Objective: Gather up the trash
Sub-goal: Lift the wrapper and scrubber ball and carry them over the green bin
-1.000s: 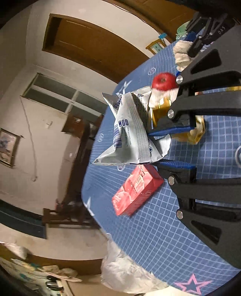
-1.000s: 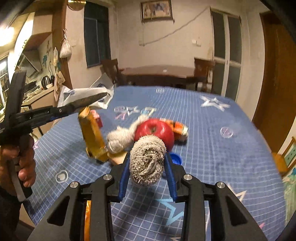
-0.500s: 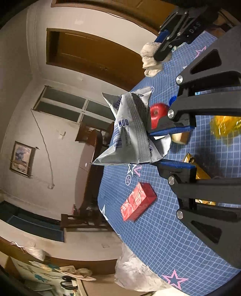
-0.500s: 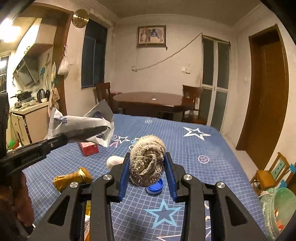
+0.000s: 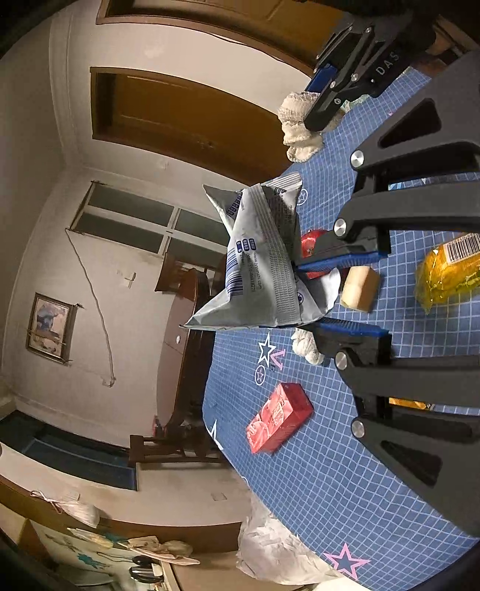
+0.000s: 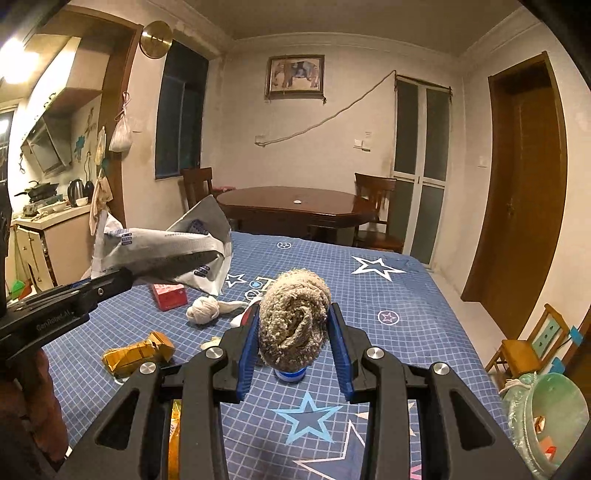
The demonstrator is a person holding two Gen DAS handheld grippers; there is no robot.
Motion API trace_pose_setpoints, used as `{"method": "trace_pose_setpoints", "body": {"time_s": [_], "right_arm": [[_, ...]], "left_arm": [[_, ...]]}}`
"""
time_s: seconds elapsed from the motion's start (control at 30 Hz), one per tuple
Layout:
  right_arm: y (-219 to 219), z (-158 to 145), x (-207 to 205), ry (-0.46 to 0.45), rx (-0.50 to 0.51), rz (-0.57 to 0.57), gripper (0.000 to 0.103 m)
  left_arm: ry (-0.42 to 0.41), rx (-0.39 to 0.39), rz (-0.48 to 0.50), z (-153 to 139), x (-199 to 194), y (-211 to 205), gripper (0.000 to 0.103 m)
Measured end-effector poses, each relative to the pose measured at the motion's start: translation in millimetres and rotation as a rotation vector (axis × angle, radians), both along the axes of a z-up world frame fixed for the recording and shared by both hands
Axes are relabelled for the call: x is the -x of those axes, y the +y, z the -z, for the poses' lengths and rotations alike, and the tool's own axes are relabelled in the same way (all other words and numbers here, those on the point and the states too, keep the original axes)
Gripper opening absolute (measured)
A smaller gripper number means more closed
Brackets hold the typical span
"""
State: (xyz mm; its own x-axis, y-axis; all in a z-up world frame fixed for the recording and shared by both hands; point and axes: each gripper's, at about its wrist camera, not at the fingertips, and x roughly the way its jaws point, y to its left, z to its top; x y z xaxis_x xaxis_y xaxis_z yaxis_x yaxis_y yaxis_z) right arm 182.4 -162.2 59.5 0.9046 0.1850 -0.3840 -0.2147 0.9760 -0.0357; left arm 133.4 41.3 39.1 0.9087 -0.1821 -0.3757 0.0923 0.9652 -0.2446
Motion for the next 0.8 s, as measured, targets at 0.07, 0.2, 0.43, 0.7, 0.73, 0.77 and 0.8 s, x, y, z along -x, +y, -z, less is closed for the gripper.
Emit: {"method": "trace_pose_setpoints", "body": {"time_s": [0.07, 0.2, 0.43, 0.7, 0.73, 0.77, 0.8], "right_arm": [[-1, 1, 0, 0.001, -0.001, 0.002, 0.037], [3, -2, -4, 0.004, -0.001, 0.003, 0.037], [-1, -5, -3, -0.008, -0.002, 0.016, 0.037], [-38, -18, 3, -0.028, 0.001, 0.087, 0.037], [-45, -20, 5, -0.029, 0.002, 0.1, 0.037], [-53, -22, 6, -0.03, 0.005, 0.115, 0.037], [-60, -23, 7, -0.03, 0.007, 0.128, 0.037]], "left_arm": [[-0.002, -0.002, 0.002, -1, 1, -2, 0.023], [0.0, -0.006, 0.004, 1, 0, -3, 0.023], [-0.007, -0.021, 0.021, -1, -3, -13, 0.023], [-0.026, -0.03, 0.083, -12, -14, -48, 0.023], [-0.029, -0.034, 0.097, -14, -16, -57, 0.023], [-0.03, -0.036, 0.11, -15, -18, -64, 0.023], [-0.03, -0.035, 0.119, -16, -20, -69, 0.023]]}}
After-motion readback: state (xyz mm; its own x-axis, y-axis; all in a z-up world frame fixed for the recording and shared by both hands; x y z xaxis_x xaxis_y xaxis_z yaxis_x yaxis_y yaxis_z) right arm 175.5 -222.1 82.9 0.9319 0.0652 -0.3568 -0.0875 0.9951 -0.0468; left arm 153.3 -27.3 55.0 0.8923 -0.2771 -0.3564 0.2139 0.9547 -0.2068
